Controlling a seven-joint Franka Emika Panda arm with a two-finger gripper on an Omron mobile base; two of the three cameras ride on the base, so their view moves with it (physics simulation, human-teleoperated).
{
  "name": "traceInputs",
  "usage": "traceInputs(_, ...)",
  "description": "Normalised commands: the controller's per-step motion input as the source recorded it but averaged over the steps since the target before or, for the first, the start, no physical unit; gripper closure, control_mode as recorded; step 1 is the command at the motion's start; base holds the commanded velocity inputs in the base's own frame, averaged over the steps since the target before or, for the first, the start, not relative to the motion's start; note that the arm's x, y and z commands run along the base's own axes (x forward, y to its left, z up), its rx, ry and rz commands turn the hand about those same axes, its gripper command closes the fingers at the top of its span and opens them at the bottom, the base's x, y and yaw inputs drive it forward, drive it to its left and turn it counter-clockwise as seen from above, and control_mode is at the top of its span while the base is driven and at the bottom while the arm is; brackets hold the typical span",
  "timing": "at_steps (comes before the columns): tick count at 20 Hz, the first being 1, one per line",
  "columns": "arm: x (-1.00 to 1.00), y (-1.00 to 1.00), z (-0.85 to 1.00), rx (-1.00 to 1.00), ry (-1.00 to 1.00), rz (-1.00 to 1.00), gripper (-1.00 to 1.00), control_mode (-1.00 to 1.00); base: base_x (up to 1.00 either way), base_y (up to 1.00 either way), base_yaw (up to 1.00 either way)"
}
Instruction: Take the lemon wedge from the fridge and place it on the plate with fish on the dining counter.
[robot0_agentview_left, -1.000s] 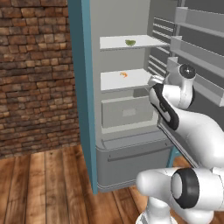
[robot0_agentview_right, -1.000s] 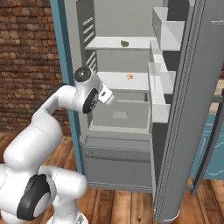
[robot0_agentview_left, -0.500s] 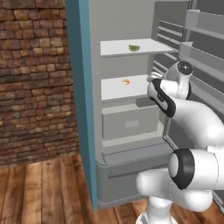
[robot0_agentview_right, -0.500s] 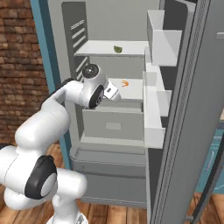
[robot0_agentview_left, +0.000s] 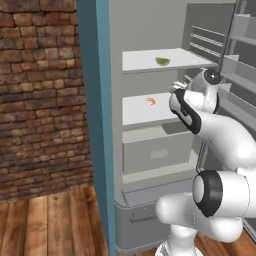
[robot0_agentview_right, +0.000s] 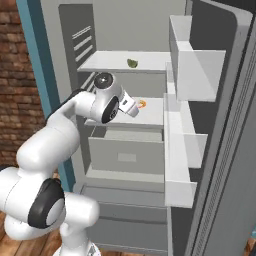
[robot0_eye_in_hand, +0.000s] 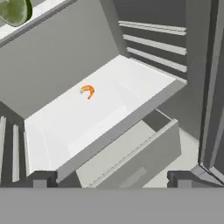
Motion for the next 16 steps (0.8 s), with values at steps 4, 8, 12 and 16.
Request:
traceInputs(4,0.00,0.00,0.00,0.00,0.00,0.00,-1.00,1.00,0.27,0.02,0.03)
traceInputs(8,0.00,0.00,0.21,-0.02,0.00,0.02,-1.00,-1.00,0.00,0.00,0.05)
traceInputs(12,0.00,0.01,1.00,-0.17,-0.05,0.11,-1.00,-1.00,0.00,0.00,0.00)
traceInputs(16,0.00,0.05,0.94,-0.35,-0.19,0.24,-1.00,-1.00,0.00,0.00,0.00)
